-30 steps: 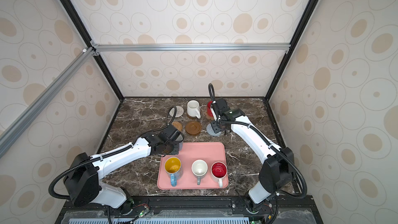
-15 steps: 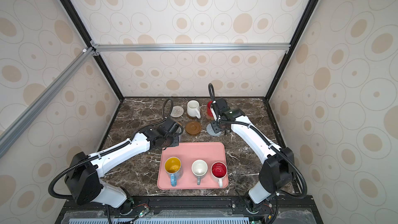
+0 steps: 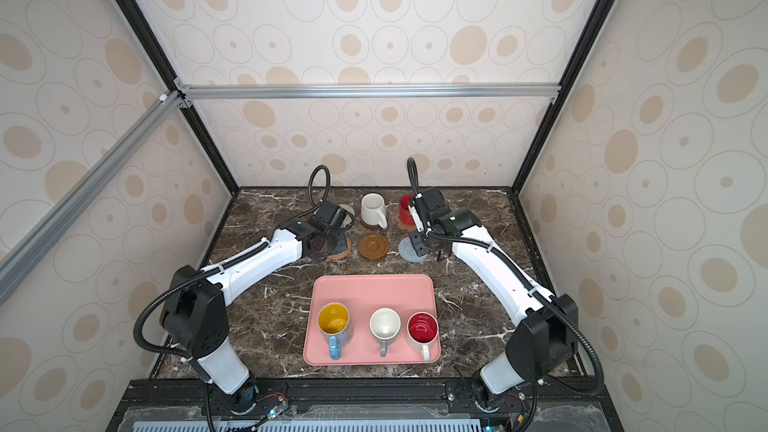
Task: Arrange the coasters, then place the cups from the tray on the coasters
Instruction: 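Lift the blue floral mug and carry it toward the woven white coaster, then lower the blue floral mug onto the woven white coaster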
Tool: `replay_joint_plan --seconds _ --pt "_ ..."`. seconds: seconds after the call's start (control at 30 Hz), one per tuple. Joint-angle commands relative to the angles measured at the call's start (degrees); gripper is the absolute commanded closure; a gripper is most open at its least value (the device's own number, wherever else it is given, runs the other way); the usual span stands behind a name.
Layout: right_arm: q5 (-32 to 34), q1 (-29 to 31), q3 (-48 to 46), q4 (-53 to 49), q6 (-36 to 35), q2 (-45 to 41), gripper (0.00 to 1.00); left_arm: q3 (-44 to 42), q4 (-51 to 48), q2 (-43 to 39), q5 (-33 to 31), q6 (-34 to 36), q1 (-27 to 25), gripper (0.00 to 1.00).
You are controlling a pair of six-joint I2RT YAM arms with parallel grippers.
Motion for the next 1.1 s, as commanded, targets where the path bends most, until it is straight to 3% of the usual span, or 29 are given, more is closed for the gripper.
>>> replay_joint_plan --seconds 0.0,0.7,0.83,1.07 --pt "-1.23 -0.57 -1.44 -1.97 0.72 -2.14 0.48 6.89 2.61 2.89 -3.50 -1.39 1.60 1.00" --pt "-2.27 -0.57 -5.12 -3.81 2.02 -8.23 0.48 45.58 -7.25 32.13 -5.56 -3.03 7.30 1.00" --pt "-2.19 -0.62 -4.99 -3.96 1.85 -8.10 0.48 48.19 -8.65 34.09 -5.94 -3.28 7.48 1.00" --pt "-2.36 -0.58 -4.91 -3.82 1.83 -7.80 0.48 45.34 -8.53 33.48 -6.75 -3.63 7.49 1.00"
